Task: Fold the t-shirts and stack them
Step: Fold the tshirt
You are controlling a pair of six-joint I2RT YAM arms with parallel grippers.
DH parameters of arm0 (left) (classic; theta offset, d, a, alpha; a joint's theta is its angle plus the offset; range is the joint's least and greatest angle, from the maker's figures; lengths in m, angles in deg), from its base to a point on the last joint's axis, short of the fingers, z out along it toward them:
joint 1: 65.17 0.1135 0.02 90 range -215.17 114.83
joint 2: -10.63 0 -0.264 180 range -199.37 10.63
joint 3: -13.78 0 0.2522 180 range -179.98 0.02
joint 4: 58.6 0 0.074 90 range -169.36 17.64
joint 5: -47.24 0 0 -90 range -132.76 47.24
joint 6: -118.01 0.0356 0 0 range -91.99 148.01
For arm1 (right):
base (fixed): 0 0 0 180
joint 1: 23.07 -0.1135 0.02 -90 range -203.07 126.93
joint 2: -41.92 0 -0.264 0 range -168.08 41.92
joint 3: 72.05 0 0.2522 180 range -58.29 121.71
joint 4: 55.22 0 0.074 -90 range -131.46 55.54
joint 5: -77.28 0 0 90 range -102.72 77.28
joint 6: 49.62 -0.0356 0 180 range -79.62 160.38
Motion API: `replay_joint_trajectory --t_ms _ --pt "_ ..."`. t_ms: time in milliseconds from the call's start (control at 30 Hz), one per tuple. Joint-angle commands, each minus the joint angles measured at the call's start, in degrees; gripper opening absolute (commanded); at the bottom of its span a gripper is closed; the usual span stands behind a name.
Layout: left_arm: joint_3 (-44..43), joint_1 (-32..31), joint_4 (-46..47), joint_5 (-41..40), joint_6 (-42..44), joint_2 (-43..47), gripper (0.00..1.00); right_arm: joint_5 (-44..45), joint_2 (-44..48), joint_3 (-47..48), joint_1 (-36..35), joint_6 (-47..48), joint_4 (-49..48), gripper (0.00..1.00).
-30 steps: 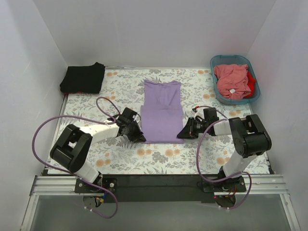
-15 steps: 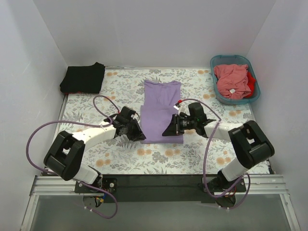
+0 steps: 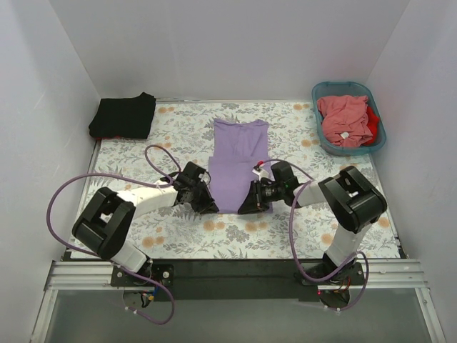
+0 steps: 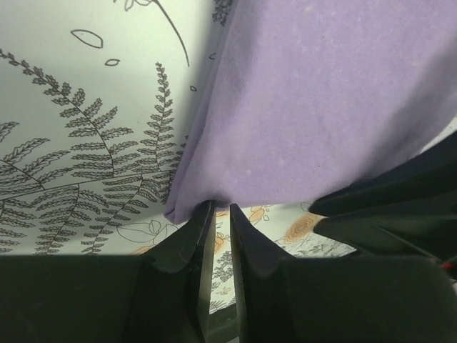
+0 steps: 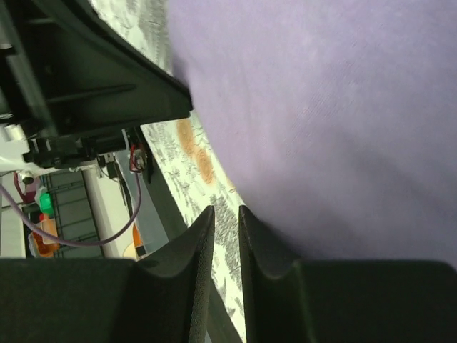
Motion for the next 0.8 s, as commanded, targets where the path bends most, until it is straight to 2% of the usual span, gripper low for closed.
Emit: replay_joint_trajectory --t_ms 0,100,300,533,633,667,733,767 --pt "-0.10 -0.10 -0.48 -0.50 0.29 3.45 0.13 -0.69 6.79 -2.23 2.67 1.65 0.09 0.26" --pt "-1.16 -0.02 -0.66 -1.37 0.65 2.84 0.13 -2.62 8.91 -4.95 7.49 2.97 0.36 0.26" --pt "0.15 -0.02 -0.83 -0.41 -0.67 -1.11 0.13 -7.20 4.70 -8.73 16.28 6.05 1.23 0.26" --pt "0.08 -0.02 -1.62 -1.99 -1.02 0.29 0.13 -5.71 3.27 -7.86 17.35 8.50 5.62 0.26" --pt "-1.24 -0.10 -4.34 -3.22 -0.06 1.95 0.13 -1.24 7.91 -4.54 17.35 15.06 15.36 0.26" --pt "-1.77 -0.10 -6.26 -4.53 0.29 2.83 0.13 3.04 9.68 -3.30 17.44 17.10 22.87 0.26" --pt "-2.73 -0.02 -8.82 -7.43 1.43 5.63 0.16 8.24 15.29 -0.58 17.18 20.80 30.63 0.26" --pt "-4.31 -0.02 -11.70 -10.48 1.96 6.61 0.18 14.01 17.07 1.79 17.00 23.25 33.81 0.27"
